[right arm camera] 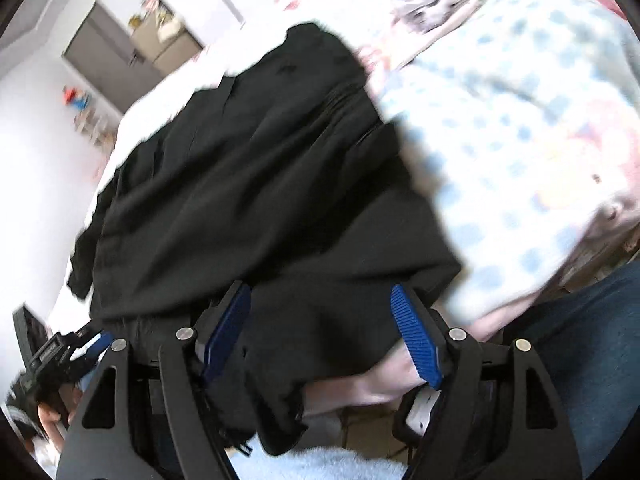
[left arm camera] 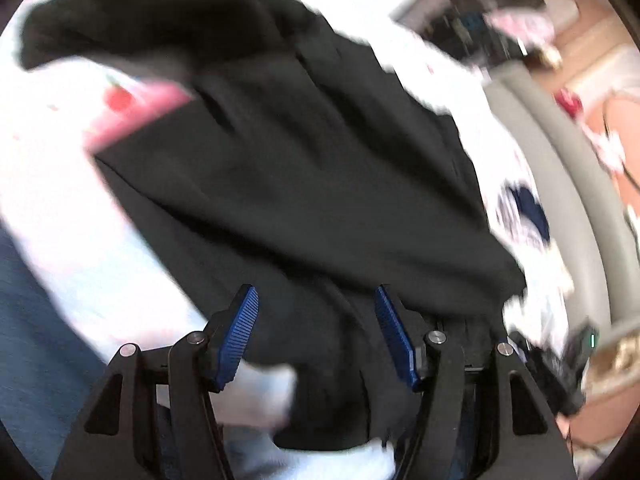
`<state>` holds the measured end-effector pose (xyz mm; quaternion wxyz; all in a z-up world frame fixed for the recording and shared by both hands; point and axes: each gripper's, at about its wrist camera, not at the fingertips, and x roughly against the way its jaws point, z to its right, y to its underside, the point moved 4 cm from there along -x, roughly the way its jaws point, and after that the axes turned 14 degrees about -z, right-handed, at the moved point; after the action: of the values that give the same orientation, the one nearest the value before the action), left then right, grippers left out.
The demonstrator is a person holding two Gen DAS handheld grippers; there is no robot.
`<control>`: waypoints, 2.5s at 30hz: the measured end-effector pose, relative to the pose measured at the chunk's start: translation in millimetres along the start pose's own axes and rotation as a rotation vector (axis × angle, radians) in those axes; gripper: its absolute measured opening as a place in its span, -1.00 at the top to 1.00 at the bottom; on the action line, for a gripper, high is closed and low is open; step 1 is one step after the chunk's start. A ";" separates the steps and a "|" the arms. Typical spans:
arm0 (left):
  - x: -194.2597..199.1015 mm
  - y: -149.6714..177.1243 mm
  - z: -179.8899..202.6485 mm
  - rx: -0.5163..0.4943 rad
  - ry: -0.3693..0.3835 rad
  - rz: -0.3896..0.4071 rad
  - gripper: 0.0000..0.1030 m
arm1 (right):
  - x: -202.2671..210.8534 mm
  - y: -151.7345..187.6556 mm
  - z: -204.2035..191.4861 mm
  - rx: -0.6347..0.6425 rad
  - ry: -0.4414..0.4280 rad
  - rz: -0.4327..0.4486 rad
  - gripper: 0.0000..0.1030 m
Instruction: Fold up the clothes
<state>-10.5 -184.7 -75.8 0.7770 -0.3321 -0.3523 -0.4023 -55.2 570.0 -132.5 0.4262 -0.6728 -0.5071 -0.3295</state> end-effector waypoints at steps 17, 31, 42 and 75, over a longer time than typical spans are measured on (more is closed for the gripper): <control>-40.9 -14.7 -2.5 0.137 0.015 0.018 -0.37 | -46.8 -0.2 -16.1 0.000 0.062 -0.040 -0.16; -33.2 10.9 -25.0 0.252 0.045 0.038 0.19 | -23.3 15.5 -5.8 -0.132 0.070 0.088 -0.09; -29.7 -17.4 -39.6 0.313 -0.017 0.082 0.00 | -42.9 4.8 -9.3 -0.109 -0.027 0.034 -0.39; -70.5 -70.1 18.1 0.033 0.057 0.004 0.66 | -17.3 -41.6 -33.3 -0.039 0.010 0.158 0.93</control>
<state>-106.0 -174.6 -107.4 0.7927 -0.3085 -0.3361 -0.4043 -100.3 537.9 -123.8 0.4403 -0.7170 -0.4439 -0.3081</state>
